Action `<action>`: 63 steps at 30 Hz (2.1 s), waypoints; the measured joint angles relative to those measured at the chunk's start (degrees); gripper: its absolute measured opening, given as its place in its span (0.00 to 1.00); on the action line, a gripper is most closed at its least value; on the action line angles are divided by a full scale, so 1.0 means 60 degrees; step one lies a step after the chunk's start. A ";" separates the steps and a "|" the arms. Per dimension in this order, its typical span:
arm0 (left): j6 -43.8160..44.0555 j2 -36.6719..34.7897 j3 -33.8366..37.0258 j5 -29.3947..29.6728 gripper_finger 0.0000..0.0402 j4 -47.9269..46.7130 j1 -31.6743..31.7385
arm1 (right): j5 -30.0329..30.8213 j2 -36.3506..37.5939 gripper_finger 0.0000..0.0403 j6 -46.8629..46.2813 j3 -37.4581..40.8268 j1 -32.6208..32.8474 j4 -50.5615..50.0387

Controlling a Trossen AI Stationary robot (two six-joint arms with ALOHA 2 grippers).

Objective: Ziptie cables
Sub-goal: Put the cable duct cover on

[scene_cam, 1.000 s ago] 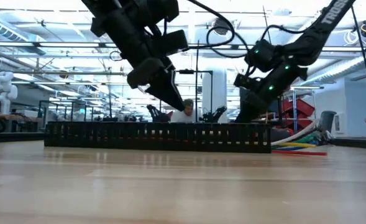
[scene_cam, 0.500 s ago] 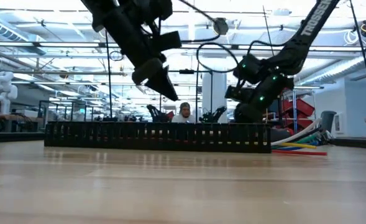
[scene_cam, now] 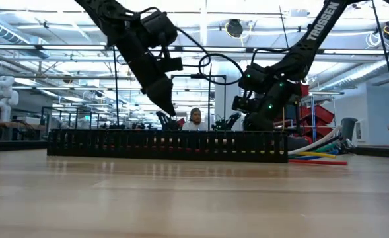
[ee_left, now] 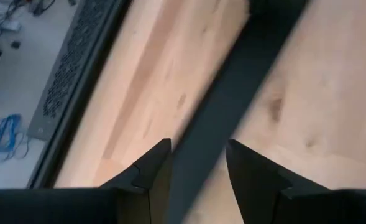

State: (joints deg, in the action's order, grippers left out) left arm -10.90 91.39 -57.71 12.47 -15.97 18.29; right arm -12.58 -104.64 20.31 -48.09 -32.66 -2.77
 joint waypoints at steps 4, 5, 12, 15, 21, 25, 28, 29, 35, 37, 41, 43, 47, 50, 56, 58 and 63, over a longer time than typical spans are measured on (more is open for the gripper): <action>0.0015 0.0000 -0.0002 0.0048 0.38 0.0138 0.0213 | 0.0481 0.0198 0.01 0.0090 0.0050 0.0179 -0.0176; 0.0015 0.0000 0.0000 0.0048 0.38 0.0140 0.0240 | 0.0741 0.0351 0.00 0.0139 0.0065 0.0290 -0.0270; 0.0019 -0.0068 -0.0001 0.0361 0.38 0.0002 0.0320 | 0.3146 0.1889 0.00 0.0281 0.0156 0.1459 -0.1167; 0.0015 -0.0117 -0.0002 0.0367 0.38 0.0032 0.0323 | 0.4132 0.2581 0.00 0.0235 0.0134 0.2171 -0.1631; -0.0265 -0.0131 -0.0004 -0.0115 0.38 0.0118 0.0433 | 0.6611 0.3730 0.00 -0.0169 0.0131 0.3666 -0.2606; -0.0798 -0.0131 -0.0004 -0.1141 0.40 0.0125 0.0638 | 0.7712 0.4239 0.00 -0.0523 0.0131 0.4542 -0.3035; -0.1325 0.0040 -0.0007 -0.1330 0.45 0.0417 0.0715 | 0.7842 0.4421 0.00 -0.0708 0.0131 0.5008 -0.3056; -0.1515 0.0161 -0.0007 -0.1345 0.47 0.0508 0.0732 | 0.7863 0.4471 0.00 -0.0725 0.0131 0.5125 -0.3052; -0.2074 0.1239 -0.0015 -0.1757 0.62 0.1448 0.0833 | 0.8500 0.4568 0.00 -0.0744 0.0127 0.5615 -0.3084; -0.2122 0.1565 -0.0015 -0.1747 0.65 0.1477 0.0832 | 0.8565 0.4568 0.00 -0.0771 0.0124 0.5693 -0.3081; -0.2418 0.1907 -0.0015 -0.1742 0.62 0.1549 0.0826 | 0.8586 0.4572 0.00 -0.0769 0.0124 0.5719 -0.3084; -0.2389 0.1974 -0.0015 -0.1670 0.54 0.1550 0.0826 | 0.8588 0.4572 0.00 -0.0766 0.0124 0.5719 -0.3090; -0.2258 0.1972 -0.0015 -0.1606 0.30 0.1609 0.0820 | 0.8602 0.4572 0.00 -0.0764 0.0120 0.5719 -0.3085; -0.2271 0.1955 -0.0015 -0.1584 0.13 0.1593 0.0770 | 0.8602 0.4576 0.00 -0.0768 0.0116 0.5715 -0.3089; -0.2274 0.1953 -0.0077 -0.1016 0.02 0.1544 0.0333 | 0.8596 0.4579 0.00 -0.1219 0.0113 0.5711 -0.3443; -0.2480 0.1953 -0.0141 -0.0424 0.02 0.1564 0.0062 | 0.8593 0.4579 0.00 -0.1483 0.0113 0.5711 -0.3512; -0.3950 0.1953 -0.0229 0.2568 0.01 0.1743 -0.1011 | 0.8299 0.5048 0.01 -0.2225 0.0113 0.5882 -0.3504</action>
State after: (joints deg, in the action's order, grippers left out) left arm -34.60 103.11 -59.09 27.87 -5.52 12.22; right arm 37.21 -74.35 6.96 -47.42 2.63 -23.79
